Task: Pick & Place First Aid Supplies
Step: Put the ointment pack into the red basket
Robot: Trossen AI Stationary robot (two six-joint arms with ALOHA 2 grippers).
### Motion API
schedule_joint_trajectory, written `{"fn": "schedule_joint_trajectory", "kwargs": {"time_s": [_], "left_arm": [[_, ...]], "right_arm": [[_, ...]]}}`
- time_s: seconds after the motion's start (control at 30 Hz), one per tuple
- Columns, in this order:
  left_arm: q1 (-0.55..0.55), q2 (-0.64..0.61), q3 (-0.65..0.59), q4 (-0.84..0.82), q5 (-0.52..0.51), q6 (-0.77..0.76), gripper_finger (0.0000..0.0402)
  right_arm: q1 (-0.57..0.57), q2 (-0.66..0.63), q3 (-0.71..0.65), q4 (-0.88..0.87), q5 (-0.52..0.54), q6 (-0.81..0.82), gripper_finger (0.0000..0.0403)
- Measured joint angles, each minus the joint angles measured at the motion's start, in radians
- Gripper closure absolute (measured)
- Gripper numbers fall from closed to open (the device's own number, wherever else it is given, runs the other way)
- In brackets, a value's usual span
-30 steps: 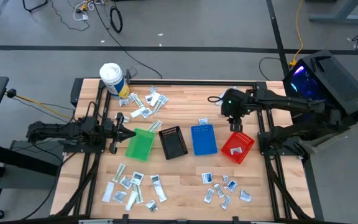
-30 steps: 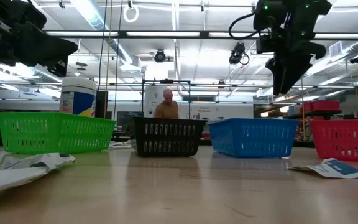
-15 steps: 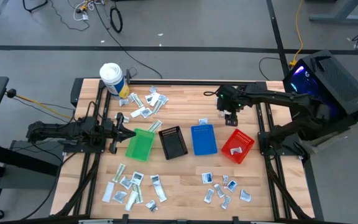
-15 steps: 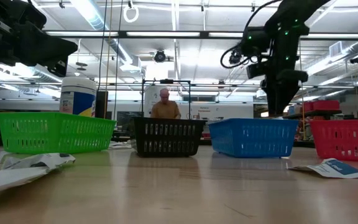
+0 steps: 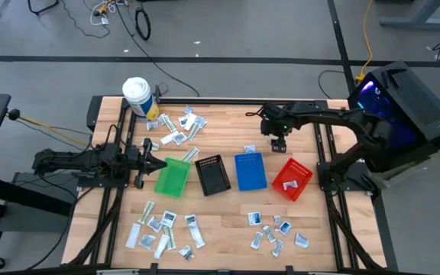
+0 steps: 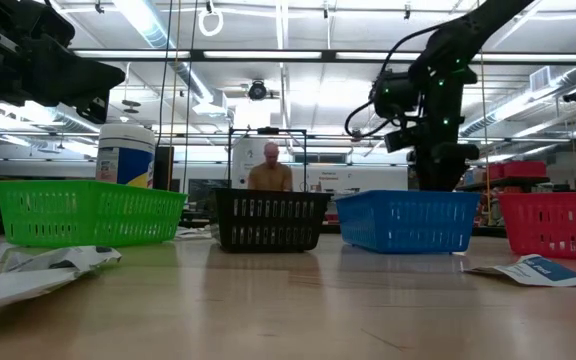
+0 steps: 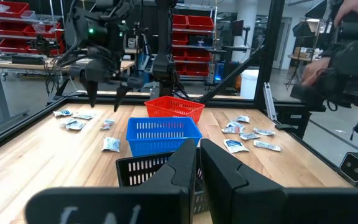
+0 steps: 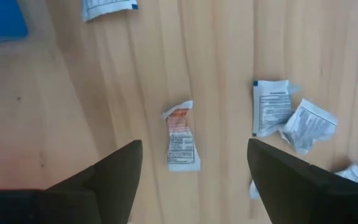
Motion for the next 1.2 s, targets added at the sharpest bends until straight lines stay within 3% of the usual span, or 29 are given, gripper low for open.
{"fn": "schedule_joint_trajectory", "kwargs": {"time_s": [0.5, 1.2], "left_arm": [[0.0, 0.0, 0.0, 0.0, 0.0, 0.0, 0.0369], [0.0, 0.0, 0.0, 0.0, 0.0, 0.0, 0.0369]], "right_arm": [[-0.028, 0.131, 0.0, 0.033, 0.0, -0.061, 0.0122], [-0.063, 0.15, -0.004, 0.087, -0.061, -0.088, 0.0129]]}}
